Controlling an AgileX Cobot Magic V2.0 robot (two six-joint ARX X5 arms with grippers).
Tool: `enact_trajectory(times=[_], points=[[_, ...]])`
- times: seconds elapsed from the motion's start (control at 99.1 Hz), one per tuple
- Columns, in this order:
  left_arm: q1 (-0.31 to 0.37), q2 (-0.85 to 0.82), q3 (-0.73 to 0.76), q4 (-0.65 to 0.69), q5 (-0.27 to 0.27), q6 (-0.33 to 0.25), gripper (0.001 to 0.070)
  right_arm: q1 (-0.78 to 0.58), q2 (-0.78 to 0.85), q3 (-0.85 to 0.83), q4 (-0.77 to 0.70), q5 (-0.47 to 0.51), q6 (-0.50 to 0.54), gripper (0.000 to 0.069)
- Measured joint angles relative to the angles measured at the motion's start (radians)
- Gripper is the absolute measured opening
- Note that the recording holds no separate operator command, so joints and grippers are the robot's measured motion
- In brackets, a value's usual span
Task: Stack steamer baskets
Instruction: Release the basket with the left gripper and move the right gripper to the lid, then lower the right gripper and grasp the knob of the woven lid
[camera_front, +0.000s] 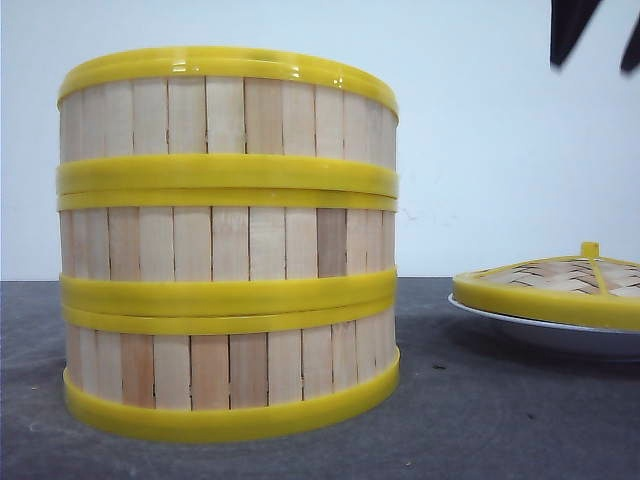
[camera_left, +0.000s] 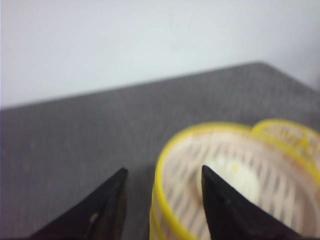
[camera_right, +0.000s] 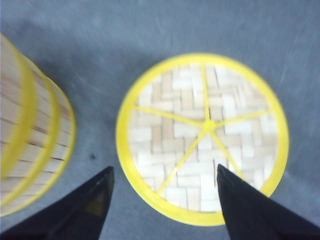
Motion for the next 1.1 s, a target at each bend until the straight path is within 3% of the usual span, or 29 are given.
enact_trajectory(times=[0.212, 0.444, 1.099], points=[[0.000, -0.110, -0.060, -0.026, 0.000, -0.024, 0.0272, -0.109, 0.079, -0.113, 0.111, -0.067, -0.003, 0.0400], [0.000, -0.162, -0.059, -0.081, 0.000, -0.035, 0.0272, -0.169, 0.190, -0.134, 0.194, -0.072, -0.009, 0.0400], [0.000, -0.188, -0.059, -0.129, 0.000, -0.035, 0.0272, -0.174, 0.332, -0.134, 0.341, -0.072, -0.011, 0.0347]])
